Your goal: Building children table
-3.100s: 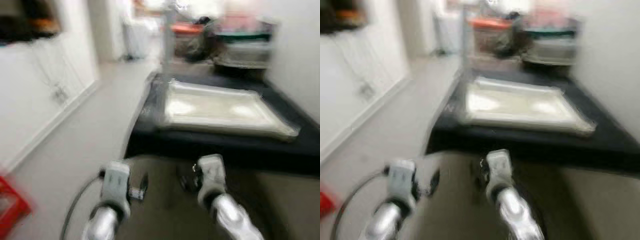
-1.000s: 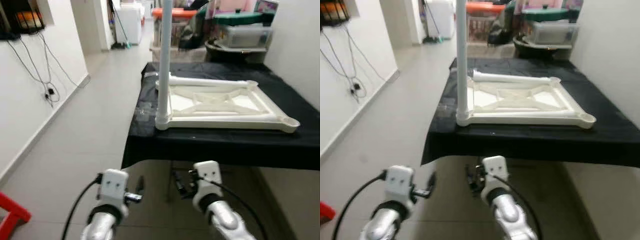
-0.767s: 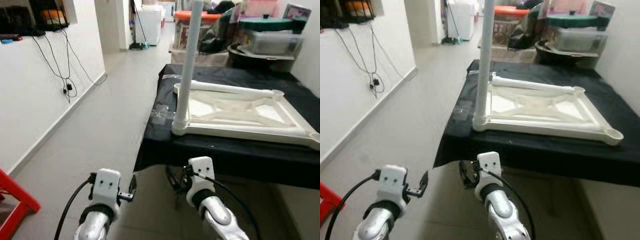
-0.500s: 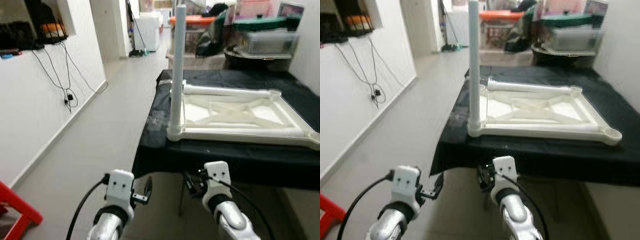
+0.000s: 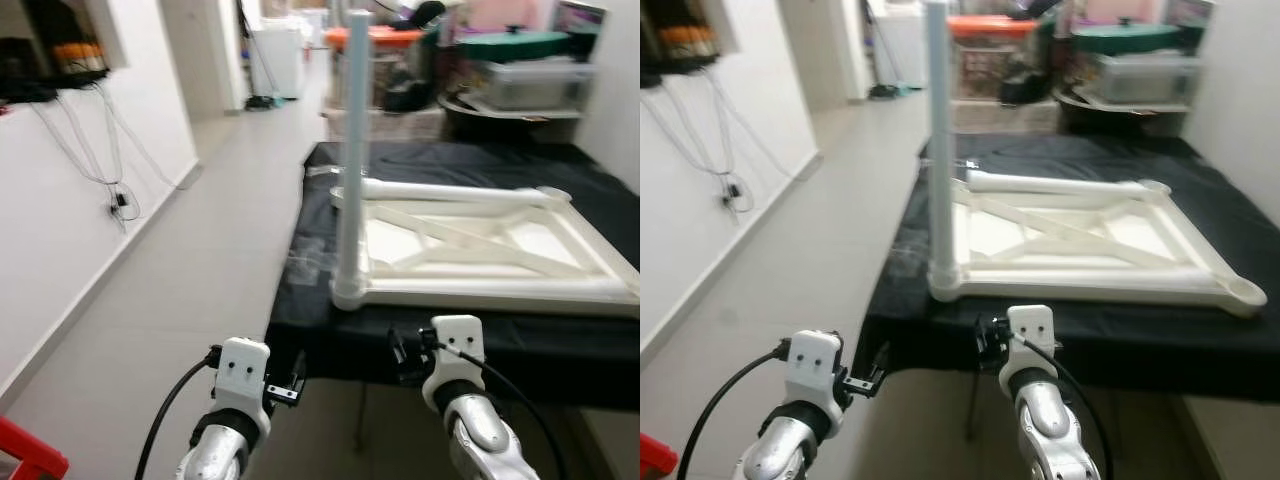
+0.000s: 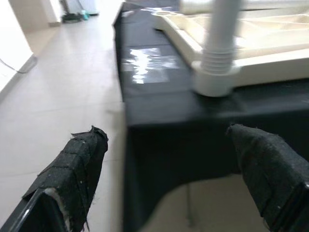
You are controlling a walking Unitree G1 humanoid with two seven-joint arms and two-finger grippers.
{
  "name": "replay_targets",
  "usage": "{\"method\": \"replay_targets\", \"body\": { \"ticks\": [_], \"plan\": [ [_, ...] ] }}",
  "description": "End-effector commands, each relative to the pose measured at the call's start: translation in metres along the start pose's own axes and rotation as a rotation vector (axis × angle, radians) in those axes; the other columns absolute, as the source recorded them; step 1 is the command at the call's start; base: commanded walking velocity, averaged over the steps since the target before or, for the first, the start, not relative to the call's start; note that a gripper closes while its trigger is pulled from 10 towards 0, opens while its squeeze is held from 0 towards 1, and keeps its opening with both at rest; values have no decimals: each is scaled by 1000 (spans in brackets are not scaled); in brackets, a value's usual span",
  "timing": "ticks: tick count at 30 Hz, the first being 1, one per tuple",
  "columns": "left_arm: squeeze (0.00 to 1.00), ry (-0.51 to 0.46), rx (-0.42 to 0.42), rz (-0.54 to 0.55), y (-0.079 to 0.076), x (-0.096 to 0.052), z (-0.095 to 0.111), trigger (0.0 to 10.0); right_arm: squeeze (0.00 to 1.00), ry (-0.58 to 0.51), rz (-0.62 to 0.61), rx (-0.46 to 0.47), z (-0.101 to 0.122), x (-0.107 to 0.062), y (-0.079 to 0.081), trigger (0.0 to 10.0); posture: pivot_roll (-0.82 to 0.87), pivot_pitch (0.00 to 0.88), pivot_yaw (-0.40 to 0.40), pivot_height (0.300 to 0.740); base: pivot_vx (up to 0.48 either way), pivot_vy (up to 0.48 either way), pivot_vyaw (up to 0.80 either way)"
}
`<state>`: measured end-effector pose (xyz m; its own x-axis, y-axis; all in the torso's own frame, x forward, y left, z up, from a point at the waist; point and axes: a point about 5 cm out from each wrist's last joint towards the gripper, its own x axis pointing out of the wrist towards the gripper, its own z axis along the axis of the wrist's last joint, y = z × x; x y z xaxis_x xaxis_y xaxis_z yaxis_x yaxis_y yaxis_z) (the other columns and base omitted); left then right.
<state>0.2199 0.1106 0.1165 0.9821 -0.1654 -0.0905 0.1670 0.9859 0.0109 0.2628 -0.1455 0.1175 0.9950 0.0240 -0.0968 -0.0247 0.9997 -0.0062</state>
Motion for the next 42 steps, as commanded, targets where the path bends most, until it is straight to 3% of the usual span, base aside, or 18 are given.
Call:
{"method": "replay_targets", "body": {
  "ticks": [1, 5, 10, 17, 27, 34, 39, 42],
  "plan": [
    [0, -1, 0, 17, 3, 0, 1, 10000, 0, 0, -47, 3, -2, 0, -8, 10000, 133, 0, -18, 740, 259, 0, 0],
    [0, -12, 0, 27, 4, -1, 3, 10000, 0, 0, -55, 5, -2, 0, -9, 10000, 133, 0, -18, 740, 259, 0, 0],
    [0, -76, -3, 159, 34, -7, 20, 10000, 0, -15, -150, 10, 2, 5, -22, 10000, 148, 0, -29, 740, 259, 0, 0],
    [0, -79, 0, 176, 39, -7, 20, 10000, 0, -17, -181, 21, 4, 9, -27, 10000, 147, 0, -32, 740, 262, 0, 0],
    [0, -55, -7, 127, 28, -4, 16, 10000, 0, -43, -225, 2, 9, 16, -40, 10000, 142, 0, -24, 740, 78, 0, 0],
    [0, -31, -31, 55, 13, -7, 10, 10000, 0, -34, -181, 20, 9, 25, -49, 10000, 141, 0, -26, 740, 0, 0, 0],
    [0, -3, -44, -16, 5, -12, 4, 10000, 0, -16, -208, -46, 7, 29, -72, 10000, 135, 0, -25, 740, 0, 0, 0],
    [0, 8, -44, -53, 1, -12, 1, 10000, 0, 15, -131, -31, 4, 33, -81, 10000, 133, 0, -23, 740, 0, 0, 0]
  ]
}}
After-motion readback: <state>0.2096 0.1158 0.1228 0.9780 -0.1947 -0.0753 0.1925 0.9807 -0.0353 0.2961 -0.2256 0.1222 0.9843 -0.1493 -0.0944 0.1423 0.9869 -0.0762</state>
